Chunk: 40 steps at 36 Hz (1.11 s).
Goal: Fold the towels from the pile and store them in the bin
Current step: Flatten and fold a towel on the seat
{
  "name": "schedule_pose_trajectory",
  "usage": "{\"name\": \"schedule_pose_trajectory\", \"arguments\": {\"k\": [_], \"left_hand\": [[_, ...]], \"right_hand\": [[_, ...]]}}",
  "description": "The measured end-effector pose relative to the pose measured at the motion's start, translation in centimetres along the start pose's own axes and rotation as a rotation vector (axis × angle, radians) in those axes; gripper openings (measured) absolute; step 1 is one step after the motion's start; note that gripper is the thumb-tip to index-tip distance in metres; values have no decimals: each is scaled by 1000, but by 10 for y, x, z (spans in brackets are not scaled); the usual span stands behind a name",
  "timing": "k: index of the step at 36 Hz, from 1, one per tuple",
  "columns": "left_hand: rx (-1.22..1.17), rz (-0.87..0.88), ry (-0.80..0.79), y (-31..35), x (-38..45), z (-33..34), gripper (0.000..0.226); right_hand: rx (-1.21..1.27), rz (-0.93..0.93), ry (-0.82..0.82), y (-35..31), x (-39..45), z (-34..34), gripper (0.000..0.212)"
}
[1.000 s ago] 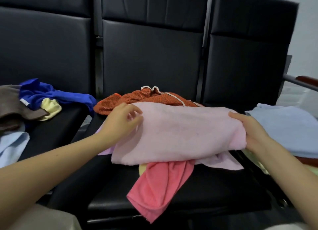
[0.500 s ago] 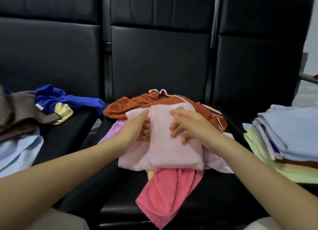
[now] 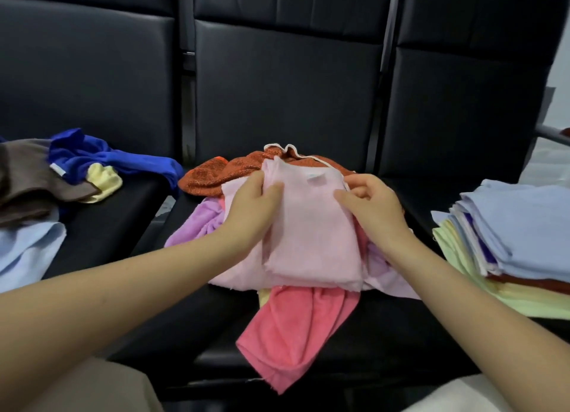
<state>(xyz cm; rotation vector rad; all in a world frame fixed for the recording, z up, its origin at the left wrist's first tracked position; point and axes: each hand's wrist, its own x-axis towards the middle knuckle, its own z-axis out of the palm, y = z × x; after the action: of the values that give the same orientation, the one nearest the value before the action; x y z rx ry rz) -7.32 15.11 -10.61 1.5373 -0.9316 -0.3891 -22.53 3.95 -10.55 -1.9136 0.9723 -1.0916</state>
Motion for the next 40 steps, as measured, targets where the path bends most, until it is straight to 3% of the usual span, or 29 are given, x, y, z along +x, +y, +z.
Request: {"name": "schedule_pose_trajectory", "arguments": {"k": [3, 6, 8, 13, 16, 19, 21, 24, 28, 33, 40], "left_hand": [[-91, -96, 135, 7, 7, -17, 21], [-60, -200, 149, 1, 18, -40, 30], [64, -247, 108, -10, 21, -51, 38], [490, -316, -141, -35, 13, -57, 15], [410, -362, -144, -40, 12, -63, 29], [175, -469, -156, -36, 9, -66, 23], [34, -553, -170, -31, 6, -66, 13], [5, -557, -173, -28, 9, -68, 25], [42, -484, -202, -18, 11, -67, 37], [-59, -348, -220, 12, 5, -62, 29], [-295, -200, -239, 50, -7, -42, 22]], "right_hand": [[-4, -50, -34, -9, 0, 12, 26], [-190, -92, -96, -10, -3, 25, 33], [-340, -110, -125, -9, -6, 32, 43], [-452, -33, -132, -10, -4, 35, 58], [-472, -2, -185, -10, -3, 33, 63], [-440, 55, -301, -15, -8, 31, 41], [-331, 94, -403, -14, -13, 33, 41], [-69, 168, -470, -18, -22, 39, 48], [-30, 109, -343, -15, -24, 39, 37], [-92, -120, -93, -15, -26, 34, 17], [332, 35, 43, -39, -27, -12, 5]]}}
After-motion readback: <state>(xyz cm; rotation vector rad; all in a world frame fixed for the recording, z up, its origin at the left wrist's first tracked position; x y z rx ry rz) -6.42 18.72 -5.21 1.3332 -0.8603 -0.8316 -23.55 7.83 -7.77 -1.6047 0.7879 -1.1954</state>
